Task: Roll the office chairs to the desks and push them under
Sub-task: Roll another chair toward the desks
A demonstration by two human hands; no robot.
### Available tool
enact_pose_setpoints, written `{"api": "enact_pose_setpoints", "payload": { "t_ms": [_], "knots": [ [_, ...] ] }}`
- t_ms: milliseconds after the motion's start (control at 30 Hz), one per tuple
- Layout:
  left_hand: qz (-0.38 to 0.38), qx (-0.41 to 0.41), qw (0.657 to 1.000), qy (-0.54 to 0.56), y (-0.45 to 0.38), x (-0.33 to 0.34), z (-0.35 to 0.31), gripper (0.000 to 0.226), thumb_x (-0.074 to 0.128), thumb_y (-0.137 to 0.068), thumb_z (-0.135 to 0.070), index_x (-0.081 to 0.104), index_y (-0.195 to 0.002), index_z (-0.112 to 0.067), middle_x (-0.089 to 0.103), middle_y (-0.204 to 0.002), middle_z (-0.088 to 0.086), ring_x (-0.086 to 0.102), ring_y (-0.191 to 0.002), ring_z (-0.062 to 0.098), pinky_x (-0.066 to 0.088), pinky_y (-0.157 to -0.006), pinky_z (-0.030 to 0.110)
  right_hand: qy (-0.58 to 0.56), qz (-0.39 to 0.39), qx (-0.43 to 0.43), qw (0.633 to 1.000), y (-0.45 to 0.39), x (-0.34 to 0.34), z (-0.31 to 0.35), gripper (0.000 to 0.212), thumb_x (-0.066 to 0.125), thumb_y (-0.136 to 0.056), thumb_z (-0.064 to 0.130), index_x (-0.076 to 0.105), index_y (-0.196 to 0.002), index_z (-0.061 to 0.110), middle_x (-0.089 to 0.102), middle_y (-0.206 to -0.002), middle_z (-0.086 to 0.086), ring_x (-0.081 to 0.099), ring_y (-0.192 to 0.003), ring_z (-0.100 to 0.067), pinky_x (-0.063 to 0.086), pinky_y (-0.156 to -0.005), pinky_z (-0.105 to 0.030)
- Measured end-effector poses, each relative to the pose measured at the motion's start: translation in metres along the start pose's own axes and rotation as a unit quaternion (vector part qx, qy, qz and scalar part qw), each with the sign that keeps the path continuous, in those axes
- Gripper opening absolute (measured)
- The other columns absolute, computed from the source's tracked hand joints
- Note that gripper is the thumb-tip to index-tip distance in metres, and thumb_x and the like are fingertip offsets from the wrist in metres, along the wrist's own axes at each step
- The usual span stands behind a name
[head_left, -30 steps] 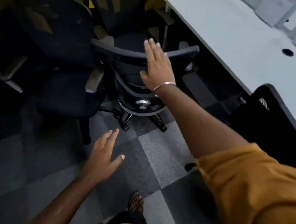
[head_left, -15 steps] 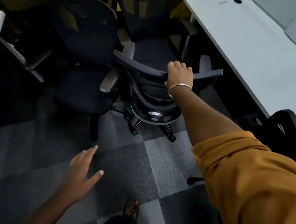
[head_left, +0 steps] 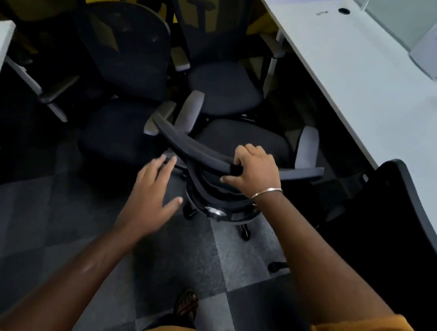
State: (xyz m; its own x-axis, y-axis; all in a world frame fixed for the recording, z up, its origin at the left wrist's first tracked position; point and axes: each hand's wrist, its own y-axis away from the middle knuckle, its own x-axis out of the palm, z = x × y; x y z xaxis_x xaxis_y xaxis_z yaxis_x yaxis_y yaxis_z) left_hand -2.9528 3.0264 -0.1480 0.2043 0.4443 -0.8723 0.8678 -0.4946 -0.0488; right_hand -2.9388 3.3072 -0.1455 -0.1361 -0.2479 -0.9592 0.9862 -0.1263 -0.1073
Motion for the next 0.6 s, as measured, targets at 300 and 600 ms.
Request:
{"api": "enact_pose_setpoints", "payload": {
  "t_ms": [300,600],
  "knots": [
    [0.117,0.138,0.94,-0.29,-0.06,0.012,-0.026,0.056,0.078,-0.075,-0.032,0.065,-0.129,-0.025,0.065,-0.117,-0.002,0.062,-0.112,0.023,0.038,-0.113,0.039,0.047,0.074,0.025,0.996,0.106,0.007,0.014,0.064,0.07,-0.077,0.062,0.055,-0.13,0.028,0.065,-0.127,0.004,0.057,-0.124,-0.024,0.046,-0.091,-0.042],
    [0.078,0.137,0.943,-0.294,0.03,0.028,-0.055,0.035,0.077,-0.066,-0.03,0.073,-0.1,-0.026,0.066,-0.089,-0.007,0.065,-0.083,0.02,0.051,-0.082,0.035,0.047,0.059,0.002,0.997,0.192,0.0,0.014,0.045,0.065,-0.079,0.059,0.06,-0.11,0.027,0.068,-0.104,0.009,0.068,-0.094,-0.019,0.049,-0.073,-0.034]
  ]
}}
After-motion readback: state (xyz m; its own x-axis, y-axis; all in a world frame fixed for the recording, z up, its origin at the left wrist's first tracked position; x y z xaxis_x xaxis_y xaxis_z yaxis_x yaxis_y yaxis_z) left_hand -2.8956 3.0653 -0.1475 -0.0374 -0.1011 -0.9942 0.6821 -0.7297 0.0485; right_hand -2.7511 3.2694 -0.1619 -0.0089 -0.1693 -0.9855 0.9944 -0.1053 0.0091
